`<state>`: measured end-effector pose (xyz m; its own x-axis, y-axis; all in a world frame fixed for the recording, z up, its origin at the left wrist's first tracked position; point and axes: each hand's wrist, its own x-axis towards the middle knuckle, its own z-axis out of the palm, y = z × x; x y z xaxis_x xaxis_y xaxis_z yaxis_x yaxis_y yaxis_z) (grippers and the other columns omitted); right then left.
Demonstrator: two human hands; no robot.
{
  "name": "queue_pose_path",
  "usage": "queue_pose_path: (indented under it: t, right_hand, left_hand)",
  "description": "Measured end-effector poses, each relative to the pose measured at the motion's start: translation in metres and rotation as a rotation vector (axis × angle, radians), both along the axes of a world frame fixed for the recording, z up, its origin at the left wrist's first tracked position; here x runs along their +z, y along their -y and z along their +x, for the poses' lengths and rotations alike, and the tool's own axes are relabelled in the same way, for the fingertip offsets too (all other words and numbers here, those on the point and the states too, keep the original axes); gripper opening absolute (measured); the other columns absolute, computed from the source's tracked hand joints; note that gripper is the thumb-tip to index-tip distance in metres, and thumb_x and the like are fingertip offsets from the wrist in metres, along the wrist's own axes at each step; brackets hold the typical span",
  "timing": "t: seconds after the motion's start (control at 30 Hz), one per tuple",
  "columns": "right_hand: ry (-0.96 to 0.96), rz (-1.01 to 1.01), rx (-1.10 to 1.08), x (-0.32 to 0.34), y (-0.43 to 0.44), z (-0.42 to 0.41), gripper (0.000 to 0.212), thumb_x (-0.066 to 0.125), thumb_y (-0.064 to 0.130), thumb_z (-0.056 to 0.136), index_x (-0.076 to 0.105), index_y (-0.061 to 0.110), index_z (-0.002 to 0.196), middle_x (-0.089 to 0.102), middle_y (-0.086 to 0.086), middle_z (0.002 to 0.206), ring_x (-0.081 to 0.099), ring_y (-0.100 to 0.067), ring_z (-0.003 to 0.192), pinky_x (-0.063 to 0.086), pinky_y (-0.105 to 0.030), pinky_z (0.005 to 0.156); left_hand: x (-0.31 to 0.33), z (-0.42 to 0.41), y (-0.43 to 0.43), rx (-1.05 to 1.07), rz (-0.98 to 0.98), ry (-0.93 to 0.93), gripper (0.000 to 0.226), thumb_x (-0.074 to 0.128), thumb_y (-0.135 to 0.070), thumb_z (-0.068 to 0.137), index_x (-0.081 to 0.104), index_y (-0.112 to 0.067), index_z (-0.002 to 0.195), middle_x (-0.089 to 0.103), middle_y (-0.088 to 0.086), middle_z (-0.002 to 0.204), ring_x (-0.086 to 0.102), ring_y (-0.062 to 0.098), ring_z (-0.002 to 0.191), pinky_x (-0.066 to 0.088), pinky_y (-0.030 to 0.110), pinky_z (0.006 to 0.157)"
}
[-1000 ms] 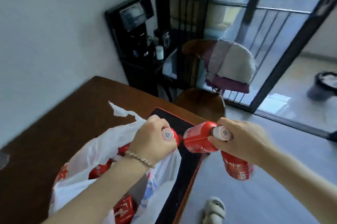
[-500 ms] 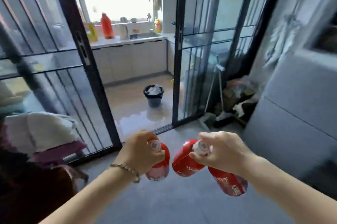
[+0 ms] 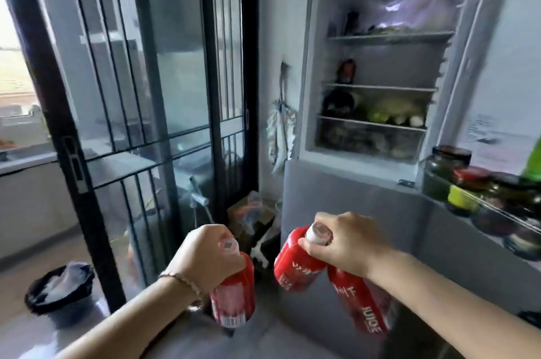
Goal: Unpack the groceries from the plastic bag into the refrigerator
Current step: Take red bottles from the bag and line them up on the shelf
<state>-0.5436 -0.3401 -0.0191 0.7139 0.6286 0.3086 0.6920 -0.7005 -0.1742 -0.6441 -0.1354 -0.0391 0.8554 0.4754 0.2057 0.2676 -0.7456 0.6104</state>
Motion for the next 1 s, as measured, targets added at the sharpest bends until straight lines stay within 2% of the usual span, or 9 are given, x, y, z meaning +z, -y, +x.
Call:
queue_pose_path:
  t: [0.07,0.2,0.33,0.47,0.57,0.63,0.73,0.9,1.0]
  right_hand:
    - [-0.003,0.018,-0.064,0.013,-0.008,0.046,0.041,0.051,0.064,0.079,0.050,0.023,0.076,0.057,0.009,0.074,0.054,-0.015,0.073,0.035,-0.025,0.059]
    - [0.056,0.061,-0.156,0.046,-0.025,0.132,0.036,0.049,0.063,0.081,0.048,0.027,0.074,0.055,0.012,0.070,0.052,-0.010,0.069,0.028,-0.010,0.053]
    - [0.102,0.122,-0.303,0.081,-0.033,0.210,0.038,0.047,0.063,0.082,0.044,0.027,0.070,0.056,0.013,0.073,0.054,-0.011,0.072,0.034,-0.018,0.056]
    - [0.153,0.185,-0.432,0.111,-0.032,0.286,0.040,0.047,0.063,0.081,0.049,0.024,0.075,0.063,0.008,0.080,0.060,-0.014,0.078,0.045,-0.029,0.070]
    - [0.198,0.236,-0.495,0.131,-0.026,0.337,0.039,0.047,0.063,0.082,0.050,0.025,0.074,0.061,0.010,0.077,0.059,-0.013,0.073,0.046,-0.029,0.069]
    - [0.206,0.285,-0.526,0.143,-0.019,0.379,0.040,0.047,0.063,0.081,0.053,0.024,0.073,0.061,0.010,0.074,0.058,-0.009,0.068,0.045,-0.028,0.065]
    - [0.203,0.332,-0.536,0.169,-0.008,0.446,0.044,0.046,0.064,0.080,0.054,0.022,0.068,0.064,0.004,0.072,0.061,-0.016,0.071,0.045,-0.030,0.066]
    - [0.163,0.305,-0.554,0.230,0.008,0.559,0.049,0.047,0.066,0.079,0.050,0.020,0.062,0.066,-0.004,0.077,0.063,-0.021,0.073,0.048,-0.033,0.071]
    - [0.136,0.260,-0.566,0.259,0.008,0.616,0.049,0.048,0.068,0.077,0.051,0.021,0.063,0.065,-0.004,0.076,0.064,-0.021,0.071,0.049,-0.032,0.070]
  left_hand:
    - [0.011,0.058,-0.015,-0.061,-0.009,0.022,0.013,0.072,-0.024,0.063,0.067,-0.016,0.071,0.065,-0.003,0.068,0.062,0.012,0.063,0.049,0.020,0.052]
    - [0.048,0.172,-0.041,-0.199,-0.046,0.085,0.009,0.071,-0.021,0.064,0.067,-0.019,0.070,0.068,-0.003,0.069,0.066,0.013,0.061,0.057,0.025,0.052]
    - [0.087,0.281,-0.051,-0.345,-0.072,0.158,0.011,0.072,-0.020,0.069,0.063,-0.025,0.073,0.066,-0.006,0.073,0.065,0.010,0.062,0.057,0.023,0.052]
    - [0.123,0.376,-0.047,-0.440,-0.079,0.290,0.019,0.071,-0.019,0.074,0.055,-0.029,0.075,0.061,-0.009,0.074,0.062,0.009,0.065,0.057,0.024,0.053]
    - [0.144,0.437,-0.042,-0.484,-0.045,0.389,0.018,0.071,-0.018,0.076,0.056,-0.025,0.084,0.058,-0.012,0.073,0.059,0.005,0.065,0.056,0.024,0.056]
    - [0.156,0.481,-0.038,-0.512,-0.041,0.431,0.018,0.070,-0.017,0.076,0.056,-0.025,0.082,0.058,-0.011,0.072,0.058,0.007,0.063,0.057,0.026,0.057]
    - [0.175,0.551,-0.028,-0.533,-0.030,0.489,0.019,0.070,-0.017,0.079,0.052,-0.025,0.082,0.055,-0.013,0.072,0.054,0.003,0.060,0.046,0.014,0.045]
    - [0.223,0.659,-0.009,-0.514,-0.031,0.630,0.022,0.070,-0.017,0.079,0.059,-0.022,0.097,0.058,-0.006,0.079,0.057,0.012,0.069,0.050,0.022,0.056]
    - [0.248,0.712,-0.002,-0.510,-0.002,0.710,0.023,0.070,-0.015,0.079,0.060,-0.021,0.099,0.058,-0.004,0.085,0.055,0.010,0.070,0.045,0.019,0.056]
